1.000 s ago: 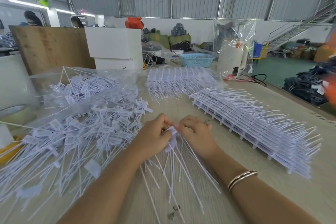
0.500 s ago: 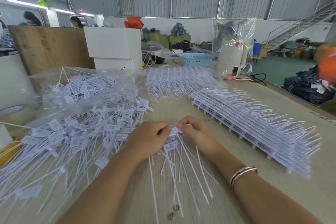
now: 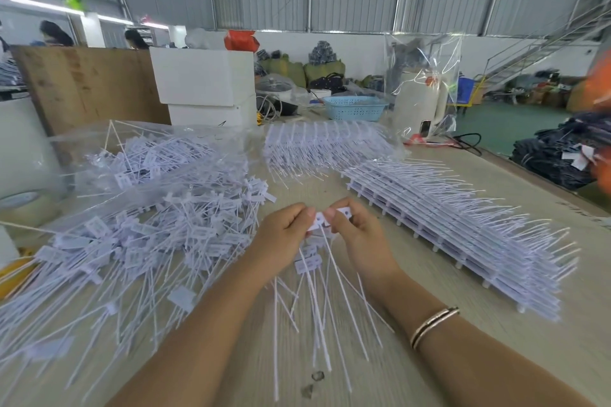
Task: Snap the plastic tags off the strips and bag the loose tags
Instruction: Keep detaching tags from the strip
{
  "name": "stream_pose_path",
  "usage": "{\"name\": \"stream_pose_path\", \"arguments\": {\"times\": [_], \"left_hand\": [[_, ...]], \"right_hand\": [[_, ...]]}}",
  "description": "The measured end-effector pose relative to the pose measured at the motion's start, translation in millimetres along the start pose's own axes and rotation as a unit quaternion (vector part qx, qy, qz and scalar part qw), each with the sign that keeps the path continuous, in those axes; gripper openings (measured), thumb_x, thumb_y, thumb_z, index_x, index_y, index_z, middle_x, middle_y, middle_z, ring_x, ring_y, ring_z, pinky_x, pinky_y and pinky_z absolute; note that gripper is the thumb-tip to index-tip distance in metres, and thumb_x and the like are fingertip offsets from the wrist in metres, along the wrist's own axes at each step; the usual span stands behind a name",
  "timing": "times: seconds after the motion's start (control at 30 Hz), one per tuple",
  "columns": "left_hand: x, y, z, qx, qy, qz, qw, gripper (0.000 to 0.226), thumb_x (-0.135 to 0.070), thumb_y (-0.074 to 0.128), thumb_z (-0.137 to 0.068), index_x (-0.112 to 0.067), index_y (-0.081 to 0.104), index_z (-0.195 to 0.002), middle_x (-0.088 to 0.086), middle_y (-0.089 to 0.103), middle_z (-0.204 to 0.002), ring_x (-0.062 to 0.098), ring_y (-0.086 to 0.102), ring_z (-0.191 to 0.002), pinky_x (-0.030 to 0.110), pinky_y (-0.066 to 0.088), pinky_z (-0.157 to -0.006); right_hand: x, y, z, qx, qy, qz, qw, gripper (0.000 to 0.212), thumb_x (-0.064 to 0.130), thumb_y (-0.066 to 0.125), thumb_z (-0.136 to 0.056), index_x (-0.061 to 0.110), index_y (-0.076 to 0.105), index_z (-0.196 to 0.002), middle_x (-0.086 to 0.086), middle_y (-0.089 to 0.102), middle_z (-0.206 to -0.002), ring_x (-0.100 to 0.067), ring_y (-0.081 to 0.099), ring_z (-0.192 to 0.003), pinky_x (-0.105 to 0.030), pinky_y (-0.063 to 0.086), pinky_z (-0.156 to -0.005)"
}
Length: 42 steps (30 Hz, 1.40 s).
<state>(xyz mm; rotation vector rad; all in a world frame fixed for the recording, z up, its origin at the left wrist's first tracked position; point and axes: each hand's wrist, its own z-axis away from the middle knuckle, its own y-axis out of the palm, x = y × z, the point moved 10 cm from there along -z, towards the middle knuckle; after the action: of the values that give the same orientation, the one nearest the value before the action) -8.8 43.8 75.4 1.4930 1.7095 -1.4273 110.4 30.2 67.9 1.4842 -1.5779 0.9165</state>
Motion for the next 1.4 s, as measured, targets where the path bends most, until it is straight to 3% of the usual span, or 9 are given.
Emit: {"name": "stream_pose_path", "arguments": {"times": [0.13, 0.37, 0.47, 0.63, 0.8, 0.93, 1.03, 1.2, 1.4], "left_hand": [[-3.3, 4.8, 1.6, -0.021, -0.014, 0.080, 0.996, 0.034, -0.024, 0.041, -0.100, -0.017, 0.049, -0.068, -0.012, 0.041, -0.050, -0.006, 0.045, -0.044, 0.004, 0.040, -0.056], [-5.8, 9.1, 2.1, -0.018, -0.031, 0.123, 0.992, 0.037, -0.028, 0.040, -0.101, -0.023, 0.050, -0.065, -0.014, 0.047, -0.045, 0.001, 0.039, -0.042, 0.016, 0.033, -0.045], [-7.7, 3.9, 2.4, -0.007, -0.032, 0.222, 0.975, 0.040, -0.032, 0.037, -0.100, -0.016, 0.041, -0.064, -0.008, 0.039, -0.046, 0.007, 0.032, -0.039, 0.016, 0.032, -0.042], [4.7, -6.3, -1.3, -0.015, -0.060, 0.133, 0.989, 0.038, -0.020, 0.039, -0.099, -0.015, 0.046, -0.062, -0.006, 0.040, -0.051, 0.009, 0.031, -0.043, 0.020, 0.026, -0.044], [3.3, -11.5, -0.9, -0.013, -0.027, -0.007, 1.000, 0.027, -0.003, 0.037, -0.092, -0.020, 0.053, -0.080, 0.005, 0.054, -0.063, 0.002, 0.045, -0.046, 0.014, 0.034, -0.044], [-7.2, -2.5, -1.3, 0.014, 0.026, -0.074, 0.997, 0.023, 0.000, 0.043, -0.091, -0.019, 0.044, -0.105, 0.012, 0.061, -0.074, -0.001, 0.045, -0.042, 0.011, 0.034, -0.043], [-8.7, -8.2, -1.4, -0.003, 0.045, -0.083, 0.996, 0.025, -0.004, 0.048, -0.091, -0.023, 0.044, -0.106, -0.002, 0.059, -0.087, -0.001, 0.046, -0.048, 0.012, 0.039, -0.050], [12.3, -10.9, 1.6, 0.035, -0.002, -0.162, 0.986, 0.029, -0.036, 0.041, -0.098, -0.029, 0.056, -0.075, -0.012, 0.056, -0.063, -0.002, 0.043, -0.046, 0.017, 0.031, -0.051], [18.6, -15.5, -2.8, 0.007, -0.055, 0.014, 0.998, 0.032, -0.030, 0.052, -0.095, -0.017, 0.066, -0.069, -0.012, 0.056, -0.055, 0.006, 0.053, -0.056, 0.023, 0.041, -0.065]], "right_hand": [[-7.5, -1.0, -0.3, -0.029, 0.026, -0.102, 0.994, 0.019, 0.020, 0.058, -0.092, 0.019, 0.061, -0.073, -0.002, 0.054, -0.066, -0.018, 0.052, -0.069, -0.027, 0.045, -0.071], [-15.7, 9.0, -1.6, -0.011, 0.050, -0.213, 0.976, 0.017, 0.027, 0.058, -0.090, 0.016, 0.061, -0.077, -0.006, 0.061, -0.067, -0.020, 0.063, -0.065, -0.027, 0.052, -0.064], [-32.3, -11.0, -7.2, -0.091, 0.123, -0.284, 0.947, 0.015, 0.027, 0.056, -0.091, 0.014, 0.059, -0.085, -0.001, 0.066, -0.070, -0.017, 0.068, -0.072, -0.033, 0.054, -0.076], [-29.5, -10.3, -13.3, -0.036, 0.124, 0.027, 0.991, 0.023, 0.034, 0.047, -0.098, 0.015, 0.057, -0.090, 0.001, 0.064, -0.084, -0.003, 0.063, -0.076, -0.024, 0.045, -0.075], [-27.6, -10.7, -14.2, -0.039, 0.104, 0.204, 0.973, 0.042, 0.047, 0.034, -0.099, 0.028, 0.045, -0.135, 0.007, 0.044, -0.134, -0.010, 0.037, -0.127, -0.037, 0.026, -0.112], [-15.9, 13.2, -6.5, 0.054, 0.084, 0.195, 0.976, 0.041, 0.059, 0.040, -0.089, 0.028, 0.067, -0.090, 0.016, 0.065, -0.091, 0.006, 0.053, -0.096, -0.012, 0.026, -0.090], [-10.9, 15.9, -9.9, 0.059, 0.049, 0.197, 0.977, 0.037, 0.037, 0.056, -0.092, 0.019, 0.055, -0.059, 0.015, 0.050, -0.052, 0.002, 0.046, -0.055, -0.014, 0.035, -0.063], [-3.7, -4.6, -11.4, 0.015, 0.039, 0.086, 0.995, 0.038, 0.022, 0.055, -0.095, 0.017, 0.040, -0.060, 0.009, 0.035, -0.056, -0.007, 0.033, -0.054, -0.021, 0.031, -0.057], [2.2, 16.3, -3.9, 0.110, 0.046, 0.072, 0.990, 0.027, 0.016, 0.057, -0.093, 0.018, 0.063, -0.066, 0.009, 0.059, -0.061, -0.006, 0.054, -0.062, -0.015, 0.042, -0.067]]}}
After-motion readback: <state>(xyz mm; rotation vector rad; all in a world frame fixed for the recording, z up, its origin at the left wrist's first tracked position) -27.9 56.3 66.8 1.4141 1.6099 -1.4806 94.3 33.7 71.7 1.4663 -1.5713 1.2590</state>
